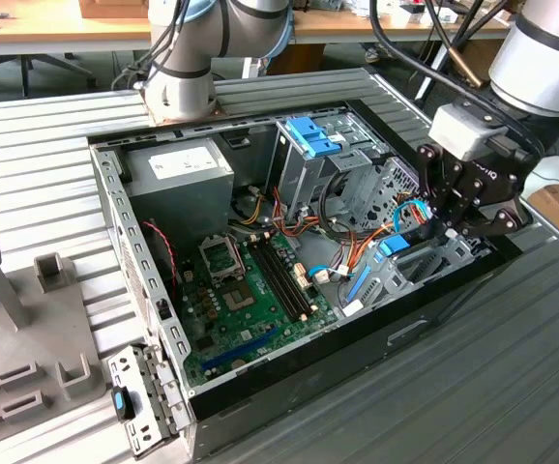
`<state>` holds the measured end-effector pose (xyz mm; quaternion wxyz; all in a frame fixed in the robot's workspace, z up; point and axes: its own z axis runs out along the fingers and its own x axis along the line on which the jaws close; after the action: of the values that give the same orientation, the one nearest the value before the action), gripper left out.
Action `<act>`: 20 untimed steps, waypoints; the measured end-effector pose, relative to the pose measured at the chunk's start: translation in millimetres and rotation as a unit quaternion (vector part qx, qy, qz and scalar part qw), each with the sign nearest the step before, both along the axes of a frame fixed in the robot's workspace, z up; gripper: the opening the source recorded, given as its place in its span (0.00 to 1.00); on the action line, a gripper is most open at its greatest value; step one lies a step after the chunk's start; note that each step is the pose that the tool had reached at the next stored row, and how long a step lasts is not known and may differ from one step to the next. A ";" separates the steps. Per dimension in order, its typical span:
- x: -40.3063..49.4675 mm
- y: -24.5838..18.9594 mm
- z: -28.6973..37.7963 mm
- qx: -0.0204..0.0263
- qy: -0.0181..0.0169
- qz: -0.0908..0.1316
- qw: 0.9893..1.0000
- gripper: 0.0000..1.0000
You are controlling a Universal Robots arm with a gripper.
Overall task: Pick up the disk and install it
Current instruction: 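Insert the first disk wire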
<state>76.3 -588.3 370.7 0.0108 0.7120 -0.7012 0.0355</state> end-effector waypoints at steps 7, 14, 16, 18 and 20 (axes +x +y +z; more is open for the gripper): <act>6.4 -0.2 -1.7 -0.039 0.000 0.000 0.999 0.21; 18.5 0.6 -2.5 -0.046 0.000 0.000 0.999 0.21; 20.3 0.5 -3.7 -0.043 0.001 0.000 0.999 0.21; 21.1 0.6 -4.7 -0.034 0.001 0.000 0.999 0.21; 21.2 0.6 -4.8 -0.032 0.001 0.000 0.999 0.21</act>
<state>97.5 -587.7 366.0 0.0340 0.7113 -0.6997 0.0575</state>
